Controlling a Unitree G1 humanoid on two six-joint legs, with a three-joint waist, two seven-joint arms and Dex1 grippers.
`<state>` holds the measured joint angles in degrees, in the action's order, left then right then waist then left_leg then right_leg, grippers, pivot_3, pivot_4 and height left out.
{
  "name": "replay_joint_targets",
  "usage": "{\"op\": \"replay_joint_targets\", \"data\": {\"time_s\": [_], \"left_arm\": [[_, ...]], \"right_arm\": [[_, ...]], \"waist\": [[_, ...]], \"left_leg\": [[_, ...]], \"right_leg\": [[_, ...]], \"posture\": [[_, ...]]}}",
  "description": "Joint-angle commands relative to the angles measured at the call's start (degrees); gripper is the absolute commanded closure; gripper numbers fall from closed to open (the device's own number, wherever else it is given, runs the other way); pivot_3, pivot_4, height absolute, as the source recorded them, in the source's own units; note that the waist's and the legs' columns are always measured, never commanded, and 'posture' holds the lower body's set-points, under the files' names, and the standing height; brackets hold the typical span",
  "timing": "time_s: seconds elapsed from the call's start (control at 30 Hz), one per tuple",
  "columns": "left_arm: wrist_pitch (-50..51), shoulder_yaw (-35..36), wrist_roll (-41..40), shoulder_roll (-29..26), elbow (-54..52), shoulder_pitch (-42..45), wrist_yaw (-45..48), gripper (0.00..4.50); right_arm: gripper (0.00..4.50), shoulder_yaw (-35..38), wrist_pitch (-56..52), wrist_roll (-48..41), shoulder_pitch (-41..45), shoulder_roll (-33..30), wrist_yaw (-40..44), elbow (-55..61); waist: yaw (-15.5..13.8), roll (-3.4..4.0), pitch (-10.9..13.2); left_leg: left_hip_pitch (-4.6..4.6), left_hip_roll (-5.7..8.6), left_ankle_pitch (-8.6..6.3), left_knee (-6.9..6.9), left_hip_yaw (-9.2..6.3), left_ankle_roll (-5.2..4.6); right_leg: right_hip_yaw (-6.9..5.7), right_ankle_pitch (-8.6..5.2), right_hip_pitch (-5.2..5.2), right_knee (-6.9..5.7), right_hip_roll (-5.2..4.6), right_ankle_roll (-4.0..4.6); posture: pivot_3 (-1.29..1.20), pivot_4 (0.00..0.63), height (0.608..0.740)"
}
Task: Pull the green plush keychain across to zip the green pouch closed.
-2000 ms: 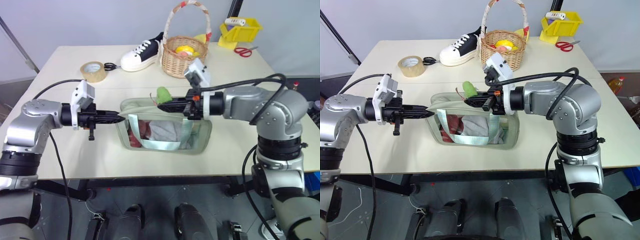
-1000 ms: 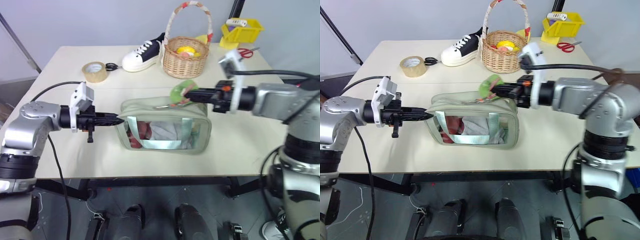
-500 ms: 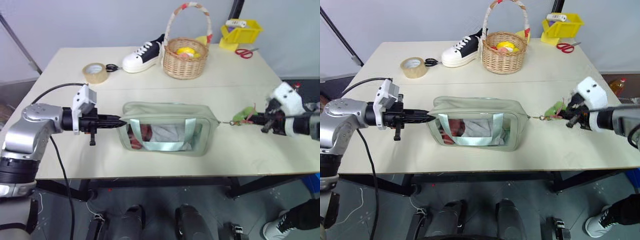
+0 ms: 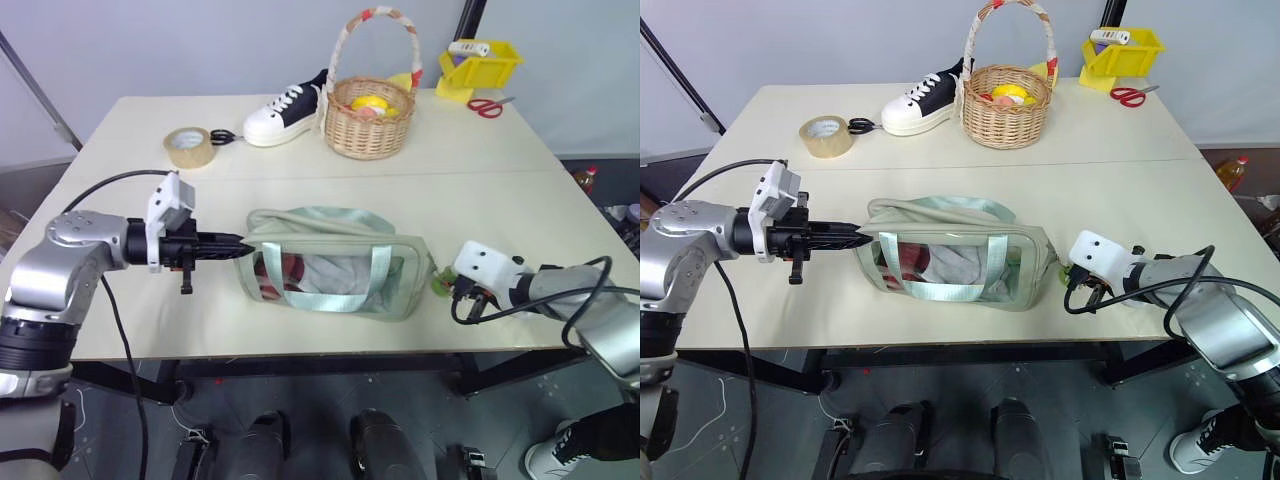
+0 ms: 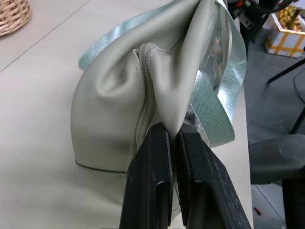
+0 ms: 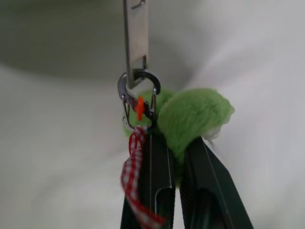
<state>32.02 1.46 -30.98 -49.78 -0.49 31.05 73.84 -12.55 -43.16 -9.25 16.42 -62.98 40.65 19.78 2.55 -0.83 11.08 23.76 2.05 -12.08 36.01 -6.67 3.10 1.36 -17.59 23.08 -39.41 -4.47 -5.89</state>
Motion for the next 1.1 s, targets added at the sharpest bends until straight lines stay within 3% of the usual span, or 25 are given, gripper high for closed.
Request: {"op": "replay_joint_targets", "data": {"time_s": [0.03, 0.17, 0.2, 0.27, 0.47, 0.57, 0.67, 0.9, 1.1], "left_arm": [[0.73, 2.70, 0.93, -2.02, 1.33, -1.04, -1.64, 4.50], [0.67, 2.55, 0.64, -1.89, 1.13, -0.92, -1.81, 4.50], [0.67, 2.51, 0.50, -1.90, 1.07, -0.74, -1.71, 4.50], [0.69, 2.41, 0.32, -1.91, 1.02, -0.29, -1.60, 4.50], [0.11, 1.55, 0.39, -1.49, 1.00, 1.13, -1.20, 4.50], [0.50, 1.59, -0.03, -1.34, 0.74, 1.92, -1.01, 4.50], [2.70, 2.31, -1.63, -1.85, -0.44, 2.24, -0.67, 3.57], [7.57, 7.38, -7.88, -4.91, -2.92, 2.44, 2.27, 0.11], [5.65, 10.55, -5.98, -10.02, 1.74, -0.19, 3.91, 0.04]], "right_arm": [[4.39, -3.76, -1.46, 4.30, -0.70, 1.05, 0.25, -1.89], [4.39, 5.85, -7.54, -4.53, 4.66, 6.56, 2.58, 0.61], [4.10, 8.94, -9.54, -7.66, 5.95, 7.34, 3.93, 1.89], [3.45, 13.84, -12.17, -12.49, 7.74, 7.57, 6.56, 4.05], [0.28, 21.60, -13.52, -18.09, 11.50, 6.31, 9.27, 2.28], [0.28, 23.45, -11.29, -18.83, 10.93, 4.58, 11.62, 0.93], [0.24, 24.84, -8.72, -19.63, 10.22, 3.03, 14.12, 0.10], [0.24, 25.67, -3.86, -20.74, 9.86, 1.93, 17.73, -0.61], [0.24, 31.04, -0.70, -25.54, 7.82, 2.49, 21.18, 2.21]], "waist": [[0.04, -0.02, -0.01], [0.12, -0.04, -0.01], [0.07, -0.03, 0.00], [-0.07, -0.01, 0.02], [-0.35, -0.07, 0.05], [-0.32, -0.06, 0.05], [-0.19, -0.07, 0.06], [-0.15, -0.12, 0.10], [-0.23, -0.11, 0.11]], "left_leg": [[-0.05, -0.01, 0.00, -0.01, 0.00, 0.00], [-0.36, -0.09, -0.02, -0.11, 0.01, -0.02], [-0.35, -0.09, -0.02, -0.11, 0.00, -0.02], [-0.32, -0.09, -0.02, -0.12, 0.00, -0.02], [-0.20, 0.00, -0.05, -0.14, -0.02, -0.06], [-0.17, 0.03, -0.06, -0.15, -0.01, -0.07], [-0.16, 0.02, -0.06, -0.16, 0.00, -0.08], [-0.16, 0.01, -0.06, -0.18, 0.00, -0.08], [-0.15, 0.02, -0.06, -0.22, 0.00, -0.08]], "right_leg": [[0.00, 0.00, -0.06, 0.02, -0.01, 0.01], [0.02, -0.01, -0.35, 0.14, 0.01, 0.08], [0.02, 0.01, -0.34, 0.14, 0.01, 0.06], [0.02, 0.02, -0.31, 0.14, 0.02, 0.04], [-0.04, 0.00, -0.31, 0.31, -0.05, -0.01], [-0.04, -0.01, -0.30, 0.33, -0.08, -0.01], [-0.04, -0.01, -0.28, 0.33, -0.08, -0.02], [-0.04, -0.01, -0.26, 0.33, -0.08, -0.02], [-0.04, -0.02, -0.24, 0.35, -0.10, -0.02]], "posture": [[0.00, 0.150, 0.695], [0.00, 0.150, 0.695], [0.00, 0.150, 0.695], [0.00, 0.150, 0.695], [0.00, 0.150, 0.695], [0.00, 0.150, 0.695], [0.00, 0.150, 0.695], [0.00, 0.150, 0.695], [0.00, 0.150, 0.695]]}}
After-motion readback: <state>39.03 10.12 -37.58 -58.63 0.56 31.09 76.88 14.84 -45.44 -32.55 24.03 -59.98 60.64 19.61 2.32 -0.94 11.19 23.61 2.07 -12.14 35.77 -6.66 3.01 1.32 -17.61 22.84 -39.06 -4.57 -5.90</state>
